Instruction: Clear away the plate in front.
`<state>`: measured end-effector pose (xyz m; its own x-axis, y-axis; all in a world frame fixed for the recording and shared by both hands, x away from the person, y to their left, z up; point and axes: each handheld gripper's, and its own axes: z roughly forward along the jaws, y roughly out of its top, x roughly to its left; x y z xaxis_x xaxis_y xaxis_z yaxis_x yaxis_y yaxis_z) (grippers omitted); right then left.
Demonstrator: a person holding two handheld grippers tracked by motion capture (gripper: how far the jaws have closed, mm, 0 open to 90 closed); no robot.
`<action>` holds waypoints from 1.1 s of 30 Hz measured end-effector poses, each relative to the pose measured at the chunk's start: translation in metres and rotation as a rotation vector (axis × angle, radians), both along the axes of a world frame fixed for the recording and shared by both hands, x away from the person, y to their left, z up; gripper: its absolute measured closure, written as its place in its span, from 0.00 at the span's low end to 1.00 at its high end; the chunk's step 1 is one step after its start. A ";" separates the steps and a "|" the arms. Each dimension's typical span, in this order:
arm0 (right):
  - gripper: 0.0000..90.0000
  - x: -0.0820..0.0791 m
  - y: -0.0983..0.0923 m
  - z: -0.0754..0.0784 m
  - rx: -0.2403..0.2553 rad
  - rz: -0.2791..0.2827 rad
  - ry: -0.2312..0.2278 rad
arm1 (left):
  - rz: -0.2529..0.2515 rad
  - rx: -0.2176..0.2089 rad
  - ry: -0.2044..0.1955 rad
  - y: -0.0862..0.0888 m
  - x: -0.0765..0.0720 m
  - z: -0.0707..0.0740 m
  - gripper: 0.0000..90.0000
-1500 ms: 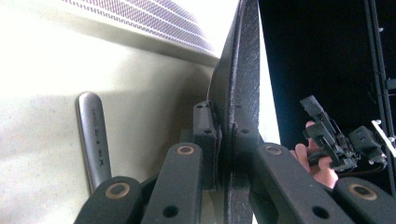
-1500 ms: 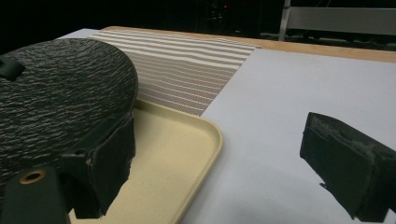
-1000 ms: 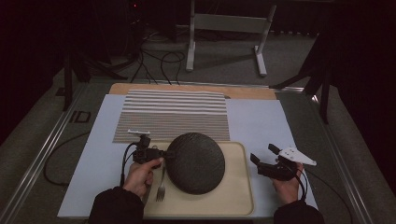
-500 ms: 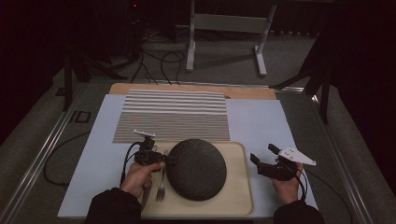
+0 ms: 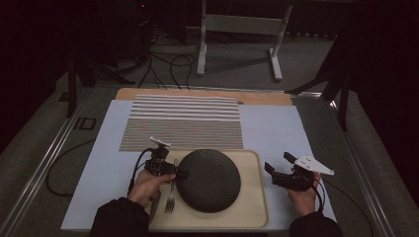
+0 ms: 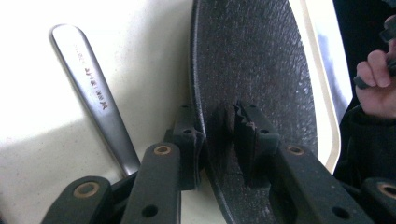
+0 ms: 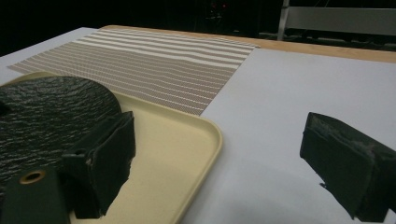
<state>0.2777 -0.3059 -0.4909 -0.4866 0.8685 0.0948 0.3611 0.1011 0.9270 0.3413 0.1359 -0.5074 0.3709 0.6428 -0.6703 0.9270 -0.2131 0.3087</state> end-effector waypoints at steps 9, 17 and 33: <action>0.12 0.000 0.000 0.000 -0.003 0.001 0.004 | -0.063 0.071 0.007 -0.006 -0.003 -0.002 0.73; 0.12 0.000 0.000 0.000 -0.001 -0.002 0.004 | -0.106 0.119 -0.011 -0.010 -0.004 0.004 0.58; 0.12 0.000 0.000 0.000 -0.003 -0.001 0.007 | -0.084 0.150 -0.077 -0.003 -0.005 0.019 0.46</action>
<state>0.2779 -0.3057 -0.4912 -0.4849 0.8694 0.0951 0.3676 0.1039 0.9242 0.3364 0.1331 -0.4880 0.4743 0.6979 -0.5366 0.8787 -0.3380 0.3370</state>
